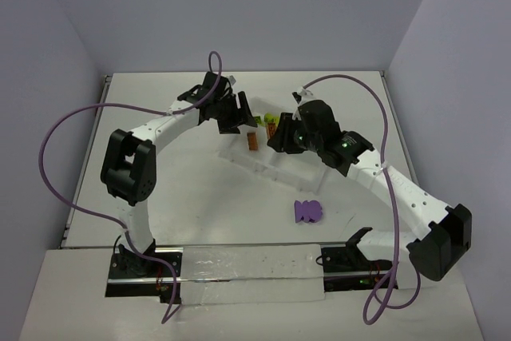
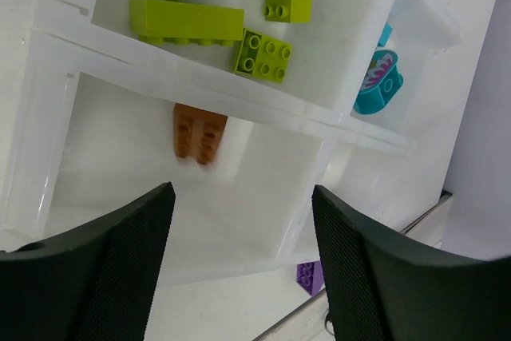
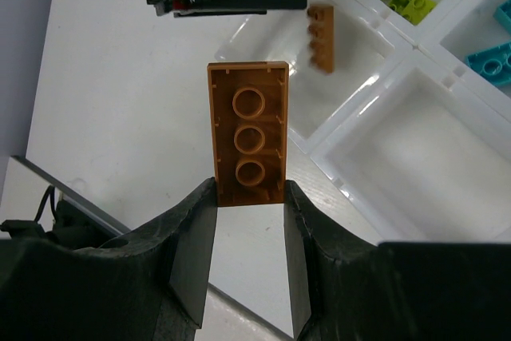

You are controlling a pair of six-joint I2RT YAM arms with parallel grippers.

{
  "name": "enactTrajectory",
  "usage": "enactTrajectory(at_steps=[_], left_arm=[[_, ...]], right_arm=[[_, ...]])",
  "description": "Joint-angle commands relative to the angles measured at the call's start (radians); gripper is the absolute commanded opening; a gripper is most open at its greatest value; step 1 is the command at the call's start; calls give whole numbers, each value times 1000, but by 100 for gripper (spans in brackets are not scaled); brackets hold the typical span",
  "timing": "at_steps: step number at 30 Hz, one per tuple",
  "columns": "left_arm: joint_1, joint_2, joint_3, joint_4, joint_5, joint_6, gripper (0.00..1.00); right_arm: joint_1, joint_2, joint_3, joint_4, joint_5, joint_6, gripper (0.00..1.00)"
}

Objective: Sort the legos into containers by color

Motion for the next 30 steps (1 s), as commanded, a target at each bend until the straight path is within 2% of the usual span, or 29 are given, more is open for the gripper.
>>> enactTrajectory(at_steps=[1, 5, 10, 12, 14, 16, 18, 21, 27, 30], left_arm=[[-1, -3, 91, -63, 18, 55, 84], [-1, -35, 121, -131, -7, 79, 86], [33, -170, 121, -193, -99, 92, 85], [112, -225, 66, -180, 48, 75, 85], [190, -278, 11, -186, 106, 61, 84], [239, -328, -25, -200, 69, 66, 85], [249, -384, -51, -231, -29, 78, 86], [254, -436, -74, -276, -89, 80, 87], [254, -472, -81, -336, -109, 77, 88], [254, -516, -111, -320, -114, 84, 89]], right_arm=[[-3, 40, 82, 11, 0, -35, 0], [-3, 56, 110, 5, -1, -38, 0], [-2, 112, 142, -10, -11, -45, 0], [-1, 142, 166, -37, -22, -50, 0], [-1, 164, 200, -63, -28, -57, 0], [-3, 189, 216, -83, -24, -61, 0], [-2, 231, 239, -88, -30, -64, 0], [6, 268, 254, -54, -22, -53, 1], [11, 361, 287, -48, -27, -53, 9], [20, 390, 283, -33, -30, -50, 18]])
